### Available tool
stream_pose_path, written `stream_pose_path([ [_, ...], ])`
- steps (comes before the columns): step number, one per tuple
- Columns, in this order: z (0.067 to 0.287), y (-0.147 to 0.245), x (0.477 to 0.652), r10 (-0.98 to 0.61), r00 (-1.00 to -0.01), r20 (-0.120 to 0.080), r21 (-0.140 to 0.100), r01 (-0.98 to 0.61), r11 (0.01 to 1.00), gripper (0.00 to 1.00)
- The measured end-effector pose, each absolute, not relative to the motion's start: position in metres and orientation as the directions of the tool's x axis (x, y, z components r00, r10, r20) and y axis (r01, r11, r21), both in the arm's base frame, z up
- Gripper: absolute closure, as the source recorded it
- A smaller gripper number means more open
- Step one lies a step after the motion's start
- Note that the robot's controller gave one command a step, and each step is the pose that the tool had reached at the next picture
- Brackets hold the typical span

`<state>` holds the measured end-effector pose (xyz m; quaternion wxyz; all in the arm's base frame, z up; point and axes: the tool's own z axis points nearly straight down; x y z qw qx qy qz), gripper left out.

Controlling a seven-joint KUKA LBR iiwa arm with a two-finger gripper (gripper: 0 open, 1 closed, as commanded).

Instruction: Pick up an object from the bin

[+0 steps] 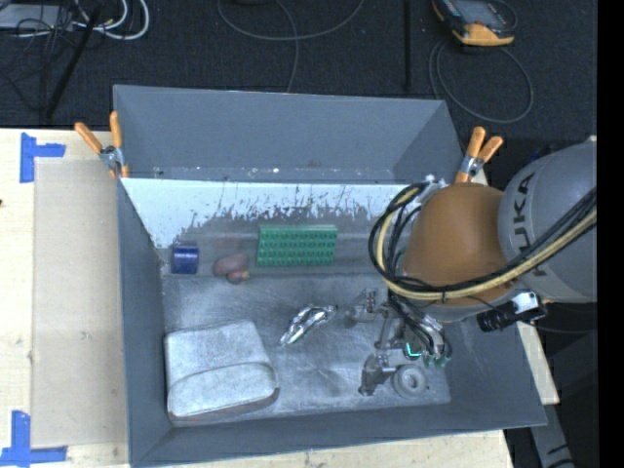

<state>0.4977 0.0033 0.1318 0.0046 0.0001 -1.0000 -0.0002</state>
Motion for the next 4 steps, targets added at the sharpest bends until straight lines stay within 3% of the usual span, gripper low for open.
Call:
stream_pose_path([
  [1, 0.110, 0.034, 0.543, -0.185, -0.983, 0.000, 0.001, -0.185, 0.983, 0.00],
  [2, 0.072, 0.076, 0.571, -0.428, -0.904, -0.001, -0.001, -0.428, 0.904, 0.00],
  [3, 0.075, 0.077, 0.573, -0.425, -0.905, -0.010, -0.001, -0.425, 0.905, 1.00],
  [4, 0.223, 0.039, 0.605, -0.803, -0.596, -0.005, -0.005, -0.803, 0.596, 1.00],
])
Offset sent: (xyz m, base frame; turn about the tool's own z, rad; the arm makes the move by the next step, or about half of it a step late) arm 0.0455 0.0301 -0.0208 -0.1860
